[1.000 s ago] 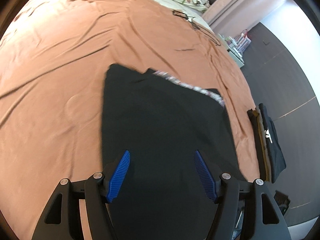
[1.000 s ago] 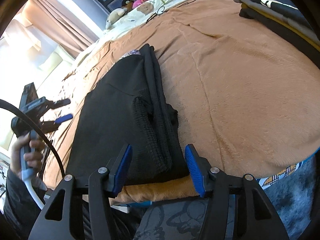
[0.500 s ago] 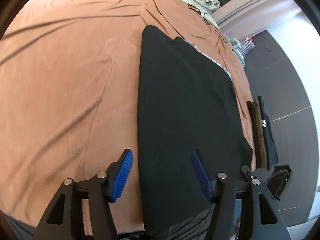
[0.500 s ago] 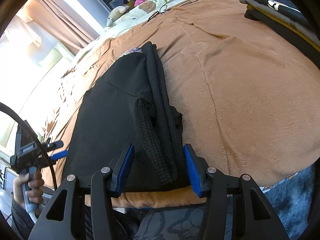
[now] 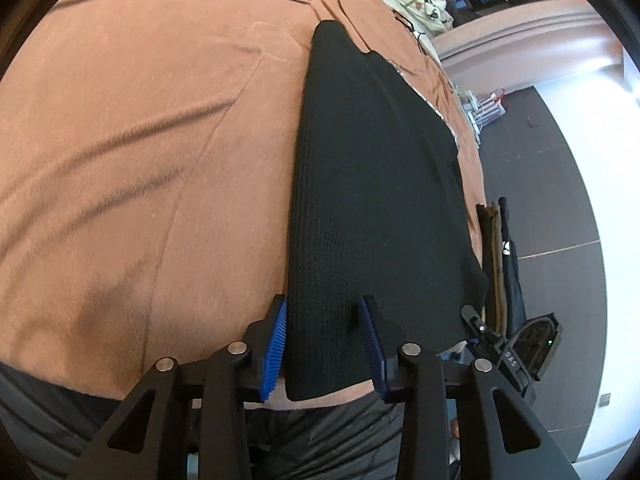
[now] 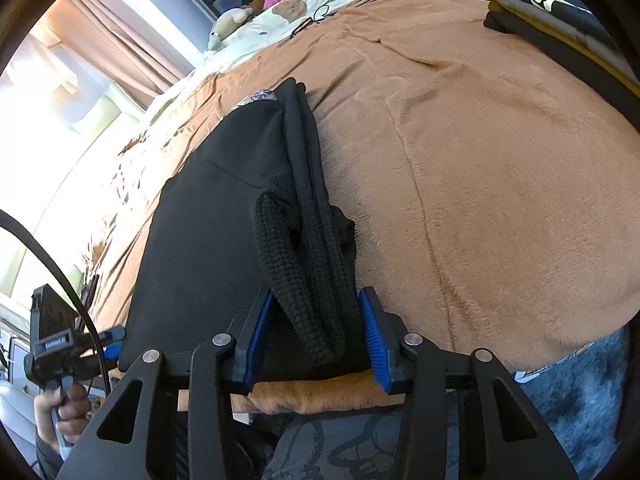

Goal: Fold small clothes

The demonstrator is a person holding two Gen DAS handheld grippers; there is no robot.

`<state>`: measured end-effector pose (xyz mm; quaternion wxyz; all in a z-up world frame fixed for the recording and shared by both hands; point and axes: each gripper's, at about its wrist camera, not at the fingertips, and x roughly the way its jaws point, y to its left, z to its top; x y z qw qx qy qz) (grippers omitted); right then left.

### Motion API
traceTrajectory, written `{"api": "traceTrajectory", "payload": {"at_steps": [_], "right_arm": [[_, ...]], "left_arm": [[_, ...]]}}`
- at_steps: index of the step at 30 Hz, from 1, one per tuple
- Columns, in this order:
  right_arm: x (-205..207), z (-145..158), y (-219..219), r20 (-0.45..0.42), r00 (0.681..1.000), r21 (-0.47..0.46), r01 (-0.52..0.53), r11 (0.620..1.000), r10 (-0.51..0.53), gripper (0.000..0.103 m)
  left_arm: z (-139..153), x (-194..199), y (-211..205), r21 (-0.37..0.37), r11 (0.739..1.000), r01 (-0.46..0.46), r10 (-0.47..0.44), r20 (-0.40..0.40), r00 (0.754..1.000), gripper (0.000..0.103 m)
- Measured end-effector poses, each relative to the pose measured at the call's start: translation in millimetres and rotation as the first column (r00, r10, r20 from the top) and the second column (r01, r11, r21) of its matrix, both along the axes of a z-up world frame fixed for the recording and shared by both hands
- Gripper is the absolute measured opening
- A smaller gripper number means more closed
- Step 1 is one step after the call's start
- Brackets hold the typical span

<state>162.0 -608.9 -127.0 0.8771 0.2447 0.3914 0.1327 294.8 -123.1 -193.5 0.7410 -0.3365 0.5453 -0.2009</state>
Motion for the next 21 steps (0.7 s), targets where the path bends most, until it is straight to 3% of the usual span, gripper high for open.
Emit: {"api": "traceTrajectory", "payload": {"at_steps": [1,3,6,13,21], "right_arm": [[1.8,0.1,1.1,0.0,1.0,-0.009,0.0,1.0,0.0,0.04],[4.9,-0.9,3.6,-0.002,1.0,-0.017,0.002,1.0,-0.002,0.04],[8.3,-0.7,7.6,-0.01,1.0,-0.024,0.004,1.0,-0.004,0.04],[6.6,6.7,15.4,-0.044,0.999,-0.007,-0.004,1.0,0.004,0.026],[-5.0,6.0,42.0,-0.062,0.996,0.043,-0.058,0.997,0.06,0.021]], "left_arm": [[-0.9,-0.5,-0.5,-0.007,1.0,-0.002,0.002,0.0,1.0,0.035],[-2.4,-0.7,-1.1,-0.004,1.0,-0.003,0.003,-0.001,1.0,0.02],[1.3,-1.1,1.8,-0.023,1.0,0.0,0.001,0.017,1.0,0.012],[15.7,0.3,15.9,-0.026,1.0,0.007,-0.005,0.066,0.998,0.01],[24.8,4.5,50.3,-0.02,0.999,-0.025,0.026,0.076,0.997,0.008]]}}
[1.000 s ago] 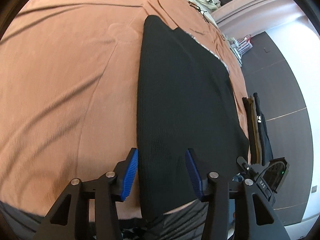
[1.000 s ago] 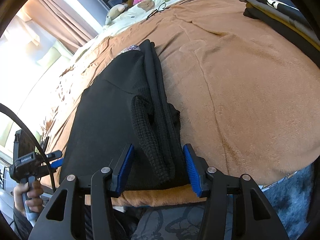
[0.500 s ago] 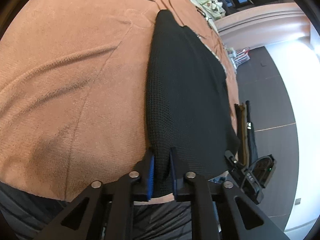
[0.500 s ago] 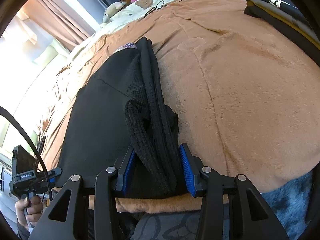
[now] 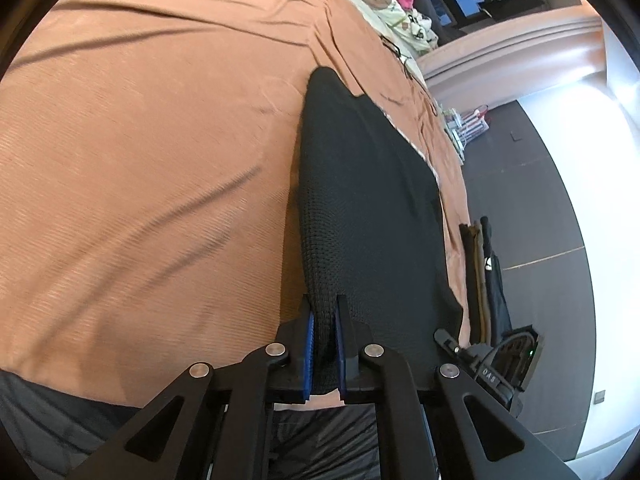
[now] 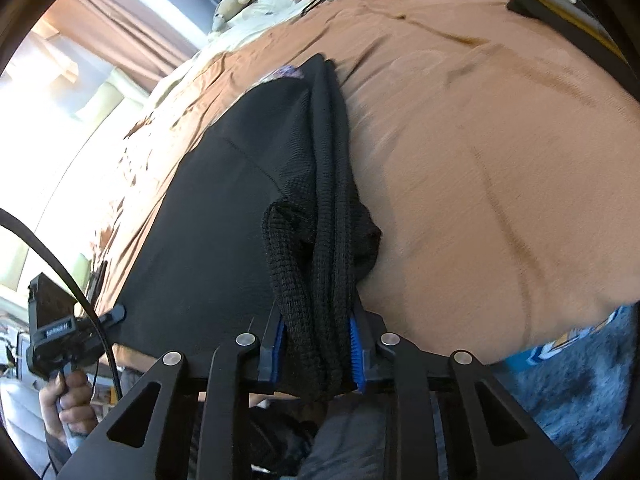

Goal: Fold small clothes

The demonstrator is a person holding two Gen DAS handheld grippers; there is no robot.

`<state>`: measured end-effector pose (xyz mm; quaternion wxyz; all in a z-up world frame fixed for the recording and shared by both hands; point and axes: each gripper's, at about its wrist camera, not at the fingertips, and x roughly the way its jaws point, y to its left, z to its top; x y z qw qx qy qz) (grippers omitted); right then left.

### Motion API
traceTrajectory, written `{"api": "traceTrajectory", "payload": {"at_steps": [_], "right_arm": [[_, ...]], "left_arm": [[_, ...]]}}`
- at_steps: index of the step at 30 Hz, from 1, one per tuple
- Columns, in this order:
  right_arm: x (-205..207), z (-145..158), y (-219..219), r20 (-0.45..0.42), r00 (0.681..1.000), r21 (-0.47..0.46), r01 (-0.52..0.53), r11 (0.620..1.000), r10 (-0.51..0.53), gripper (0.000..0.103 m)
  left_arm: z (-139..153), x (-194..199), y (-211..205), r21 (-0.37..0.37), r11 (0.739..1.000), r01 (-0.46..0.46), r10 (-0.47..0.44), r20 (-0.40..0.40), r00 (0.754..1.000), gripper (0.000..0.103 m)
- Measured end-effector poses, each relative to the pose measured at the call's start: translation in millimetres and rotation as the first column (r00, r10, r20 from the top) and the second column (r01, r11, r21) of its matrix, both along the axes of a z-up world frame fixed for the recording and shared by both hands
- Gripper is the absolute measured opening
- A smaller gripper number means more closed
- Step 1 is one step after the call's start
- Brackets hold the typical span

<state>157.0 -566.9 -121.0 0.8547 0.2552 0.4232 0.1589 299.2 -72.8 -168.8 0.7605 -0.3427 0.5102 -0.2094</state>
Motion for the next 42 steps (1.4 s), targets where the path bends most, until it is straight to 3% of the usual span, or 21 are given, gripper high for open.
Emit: {"api": "traceTrajectory", "payload": {"at_steps": [10,22,34,38,40,41,42], "right_arm": [[2.5,-1.2,36.6,-0.011,0.996,0.024,-0.084,0.996,0.084,0.021],[7.2,-4.1,52.0,-0.016,0.989,0.015,-0.149,0.989,0.149,0.021],[-8.9,-0.8,40.9,-0.05,0.99,-0.055,-0.132,0.99,0.129,0.021],[-16.0,19.7,52.9,0.013,0.988,-0.143,-0.148,0.979,0.151,0.021],[-14.1,29.4,53.4,0.041,0.985,-0.161,-0.16,0.974,0.168,0.023],[-10.6,32.8,52.3,0.051,0.983,-0.15,-0.166,0.975,0.176,0.025],[-9.0,33.7,50.9,0.056,0.983,-0.143,-0.166,0.976,0.176,0.034]], "left_arm": [[3.6,-16.3,41.2,0.018,0.999,-0.045,0.045,0.001,0.999,0.008],[-4.7,-51.0,76.8,-0.019,0.996,-0.092,0.091,-0.015,0.996,0.008],[0.5,-41.9,81.3,0.091,0.994,-0.063,0.062,0.017,0.998,0.012],[-0.4,-31.0,82.1,0.091,0.994,-0.063,0.062,0.022,0.998,0.034],[1.3,-24.7,81.9,0.103,0.993,-0.063,0.059,0.037,0.998,0.039],[1.6,-21.7,81.4,0.107,0.992,-0.062,0.058,0.039,0.998,0.041],[1.0,-16.5,80.7,0.103,0.993,-0.061,0.057,0.036,0.998,0.042]]}}
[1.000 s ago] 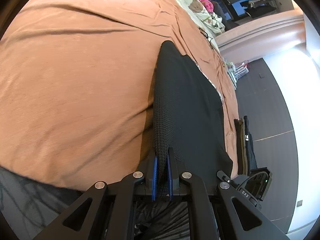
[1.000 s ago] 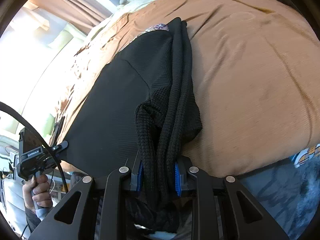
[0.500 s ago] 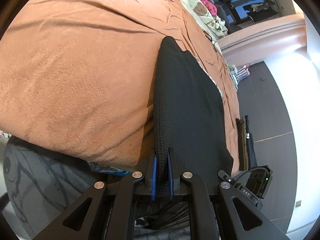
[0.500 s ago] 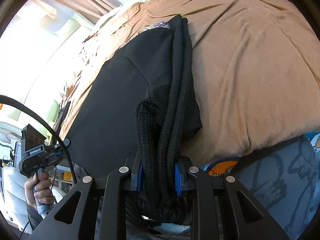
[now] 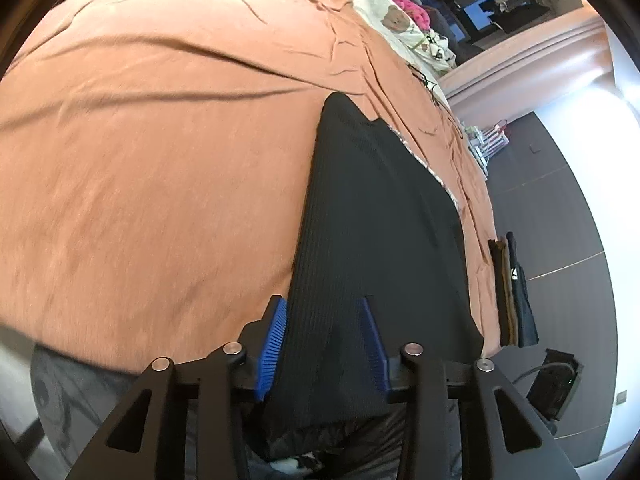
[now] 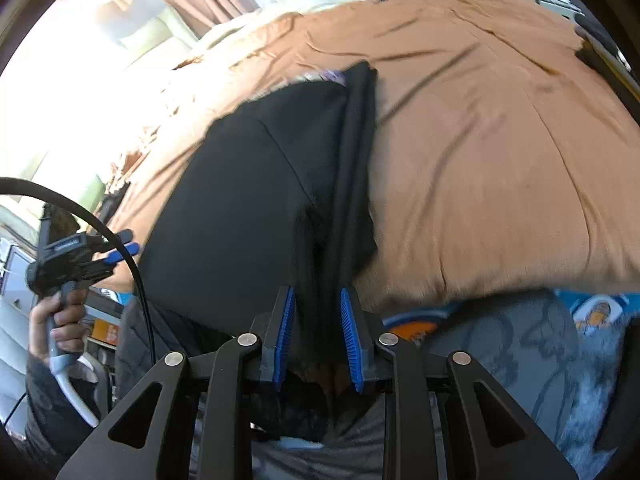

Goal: Fold small clothes

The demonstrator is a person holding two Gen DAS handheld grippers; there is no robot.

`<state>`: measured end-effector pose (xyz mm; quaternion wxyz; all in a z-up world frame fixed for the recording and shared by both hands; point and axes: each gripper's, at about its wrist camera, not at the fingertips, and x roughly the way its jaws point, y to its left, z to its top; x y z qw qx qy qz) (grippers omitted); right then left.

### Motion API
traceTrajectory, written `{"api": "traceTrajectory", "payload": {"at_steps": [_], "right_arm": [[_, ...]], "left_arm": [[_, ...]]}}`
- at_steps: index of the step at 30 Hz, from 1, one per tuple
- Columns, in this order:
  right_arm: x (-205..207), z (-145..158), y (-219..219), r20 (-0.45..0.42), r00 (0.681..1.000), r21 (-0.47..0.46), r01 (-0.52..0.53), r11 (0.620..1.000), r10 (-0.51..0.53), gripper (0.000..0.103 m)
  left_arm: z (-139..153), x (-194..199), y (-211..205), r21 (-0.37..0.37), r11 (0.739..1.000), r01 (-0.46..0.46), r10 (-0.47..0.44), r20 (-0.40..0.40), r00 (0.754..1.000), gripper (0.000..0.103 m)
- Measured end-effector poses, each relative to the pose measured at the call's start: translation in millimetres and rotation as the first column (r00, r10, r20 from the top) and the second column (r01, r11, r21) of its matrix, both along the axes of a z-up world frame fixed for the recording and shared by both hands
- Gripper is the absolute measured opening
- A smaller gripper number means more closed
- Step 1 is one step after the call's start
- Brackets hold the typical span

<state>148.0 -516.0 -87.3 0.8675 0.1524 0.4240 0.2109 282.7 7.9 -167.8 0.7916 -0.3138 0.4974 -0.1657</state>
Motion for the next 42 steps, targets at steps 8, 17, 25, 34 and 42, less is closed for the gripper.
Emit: {"api": "traceTrajectory", "payload": {"at_steps": [8,17,25,34,42], "right_arm": [[45.1,-13.5,-21.0,-0.021,1.0,0.133,0.019,0.991,-0.017,0.053],[115.4,-20.1,-22.8,-0.022,1.0,0.187,-0.005,0.982,0.01,0.053],[172.7,-23.4,-8.8,-0.035,0.997,0.175,-0.063,0.983,0.07,0.064],[217.5,-21.0,13.0,-0.057,0.995,0.085,-0.079,0.993,0.084,0.064],[233.0,-28.3,15.2,-0.096,0.995,0.069,-0.019,0.997,0.025,0.048]], "left_arm": [[-6.8,31.3,-8.8,0.013,0.999,0.031,-0.03,-0.028,0.999,0.042],[-11.2,71.3,-16.2,0.019,0.998,0.053,-0.052,-0.046,0.998,0.042],[-14.0,105.0,-17.6,0.021,0.998,0.063,-0.062,-0.058,0.996,0.042],[-16.9,138.6,-22.8,0.034,0.996,0.082,-0.08,-0.068,0.994,0.042],[-17.0,162.0,-23.6,0.037,0.995,0.096,-0.094,-0.059,0.994,0.042]]}}
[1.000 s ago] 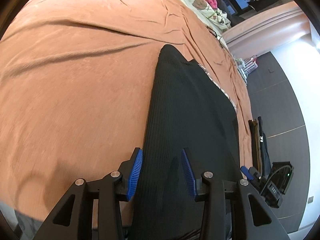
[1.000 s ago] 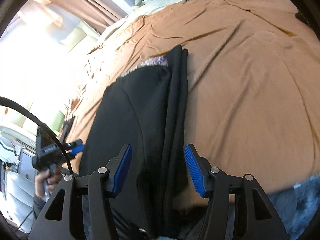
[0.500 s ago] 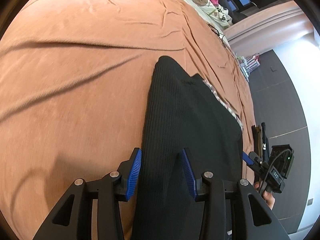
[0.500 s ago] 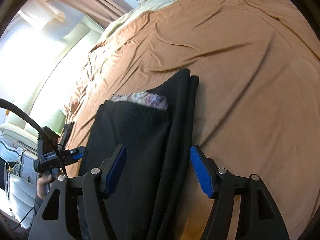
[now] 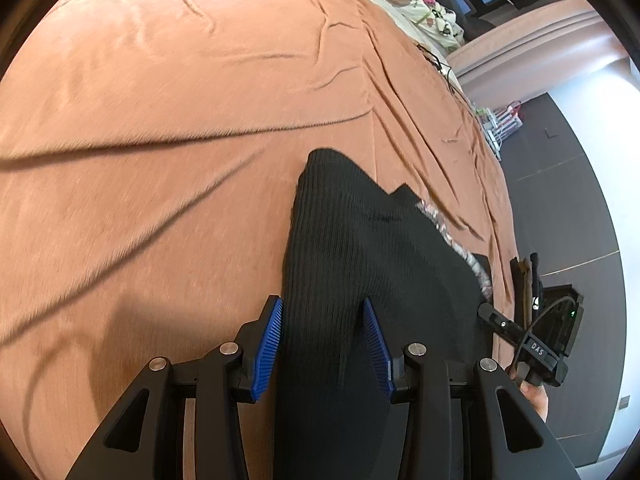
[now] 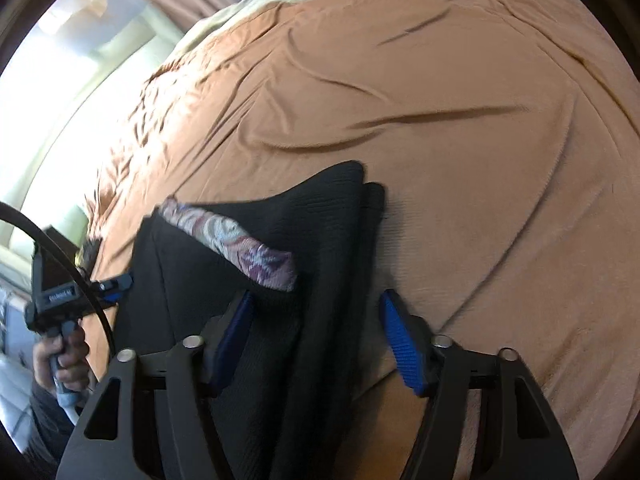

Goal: Fold small clothes

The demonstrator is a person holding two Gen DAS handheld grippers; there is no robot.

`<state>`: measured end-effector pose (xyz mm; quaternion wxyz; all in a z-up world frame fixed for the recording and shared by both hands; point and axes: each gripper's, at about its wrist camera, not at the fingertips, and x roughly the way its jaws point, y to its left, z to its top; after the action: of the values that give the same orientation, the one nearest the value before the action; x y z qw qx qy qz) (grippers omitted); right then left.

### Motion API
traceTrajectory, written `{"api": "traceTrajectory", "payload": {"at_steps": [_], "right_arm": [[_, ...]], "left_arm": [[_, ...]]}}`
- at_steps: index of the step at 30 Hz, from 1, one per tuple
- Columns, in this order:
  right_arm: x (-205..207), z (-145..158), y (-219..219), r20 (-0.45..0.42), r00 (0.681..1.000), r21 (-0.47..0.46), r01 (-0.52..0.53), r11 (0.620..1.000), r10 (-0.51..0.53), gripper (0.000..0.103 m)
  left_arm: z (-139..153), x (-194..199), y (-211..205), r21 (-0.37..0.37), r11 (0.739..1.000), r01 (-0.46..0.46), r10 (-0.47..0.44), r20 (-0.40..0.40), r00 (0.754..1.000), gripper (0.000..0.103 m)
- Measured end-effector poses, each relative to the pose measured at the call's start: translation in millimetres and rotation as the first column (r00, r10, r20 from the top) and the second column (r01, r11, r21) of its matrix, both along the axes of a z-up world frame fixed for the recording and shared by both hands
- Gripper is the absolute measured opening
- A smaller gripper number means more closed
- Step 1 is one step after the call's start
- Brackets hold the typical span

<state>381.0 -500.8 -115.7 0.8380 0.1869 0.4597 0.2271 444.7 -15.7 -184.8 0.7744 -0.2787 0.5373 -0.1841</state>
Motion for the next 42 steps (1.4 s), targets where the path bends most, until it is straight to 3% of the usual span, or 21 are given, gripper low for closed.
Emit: {"api": "traceTrajectory", "payload": {"at_steps": [8,14,20,23,26,28,42], "right_arm": [[11.3,-15.3,-19.3,-0.116,0.989,0.204,-0.066,0.977,0.091,0.045],[27.9,-23.7,-15.8,-0.151,0.974,0.272,-0.122,0.955,0.168,0.047],[48.4,-31.1,-16.4,-0.148,0.969,0.292,-0.148,0.945,0.198,0.047],[50.2,-31.2,-17.8,-0.138,0.969,0.285,-0.157,0.946,0.203,0.047],[44.8,-29.9,-18.6,-0.123,0.975,0.226,-0.153,0.962,0.184,0.027],[38.4,-24.1,-16.7,-0.098,0.978,0.212,-0.162,0.964,0.186,0.018],[-19.8,38.5,15.7,0.09,0.978,0.078,-0.197,0.977,0.19,0.013]], "left_arm": [[-2.2,21.1,1.3,-0.041,0.999,0.013,-0.013,0.002,1.0,0.042],[-5.9,34.2,-1.8,-0.079,0.997,0.023,-0.023,0.001,1.0,0.042],[-5.3,45.6,-7.9,-0.064,0.997,0.041,-0.04,0.011,0.999,0.042],[-4.8,50.2,-10.1,-0.036,0.999,0.04,-0.039,0.017,0.999,0.026],[-2.3,49.6,-10.2,-0.049,0.998,0.05,-0.049,0.025,0.998,0.015],[4.4,46.3,-10.5,-0.044,0.998,0.054,-0.052,0.047,0.998,0.013],[61.3,12.9,-4.4,-0.063,0.997,0.036,-0.025,0.174,0.984,0.008]]}}
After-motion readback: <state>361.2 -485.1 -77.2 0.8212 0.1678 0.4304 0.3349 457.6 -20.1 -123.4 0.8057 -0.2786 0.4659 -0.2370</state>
